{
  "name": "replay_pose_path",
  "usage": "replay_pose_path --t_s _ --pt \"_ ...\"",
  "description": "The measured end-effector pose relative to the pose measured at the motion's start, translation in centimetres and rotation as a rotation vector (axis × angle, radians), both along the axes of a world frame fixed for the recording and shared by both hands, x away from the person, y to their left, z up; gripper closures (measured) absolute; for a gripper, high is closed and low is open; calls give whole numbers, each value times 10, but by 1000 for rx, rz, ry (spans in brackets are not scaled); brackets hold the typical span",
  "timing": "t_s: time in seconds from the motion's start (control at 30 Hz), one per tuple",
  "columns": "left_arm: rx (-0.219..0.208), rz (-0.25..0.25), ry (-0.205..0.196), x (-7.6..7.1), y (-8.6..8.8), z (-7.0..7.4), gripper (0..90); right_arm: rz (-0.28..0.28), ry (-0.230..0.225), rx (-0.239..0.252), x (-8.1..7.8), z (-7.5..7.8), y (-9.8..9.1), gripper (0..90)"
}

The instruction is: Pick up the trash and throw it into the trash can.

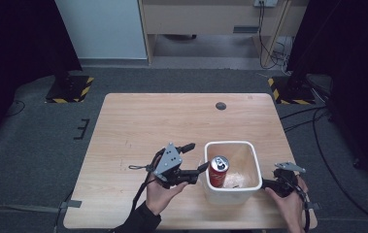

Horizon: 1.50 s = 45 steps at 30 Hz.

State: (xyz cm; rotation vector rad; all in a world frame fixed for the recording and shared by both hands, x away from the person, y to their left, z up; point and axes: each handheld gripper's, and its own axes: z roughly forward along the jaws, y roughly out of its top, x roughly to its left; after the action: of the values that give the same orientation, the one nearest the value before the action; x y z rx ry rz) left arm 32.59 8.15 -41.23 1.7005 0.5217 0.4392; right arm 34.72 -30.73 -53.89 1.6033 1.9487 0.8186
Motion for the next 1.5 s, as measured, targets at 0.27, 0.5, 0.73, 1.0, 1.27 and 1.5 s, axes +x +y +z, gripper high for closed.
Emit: replay_pose_path --t_s 0.27,0.5,0.73,1.0,1.27,1.5 --pt "14 70 27 1 29 -10 232 0 1 1 0 0 0 13" --pt "33 124 73 0 55 -24 220 0 0 0 0 0 0 13" --pt "62 176 123 -1 79 -44 209 0 1 1 0 0 0 13" --pt "95 244 197 -3 106 -65 184 -1 1 0 0 0 0 13" --pt "143 296 252 -4 127 -81 159 -1 1 0 0 0 0 13" --pt "225 379 319 -5 150 -96 142 0 1 0 0 0 0 13"
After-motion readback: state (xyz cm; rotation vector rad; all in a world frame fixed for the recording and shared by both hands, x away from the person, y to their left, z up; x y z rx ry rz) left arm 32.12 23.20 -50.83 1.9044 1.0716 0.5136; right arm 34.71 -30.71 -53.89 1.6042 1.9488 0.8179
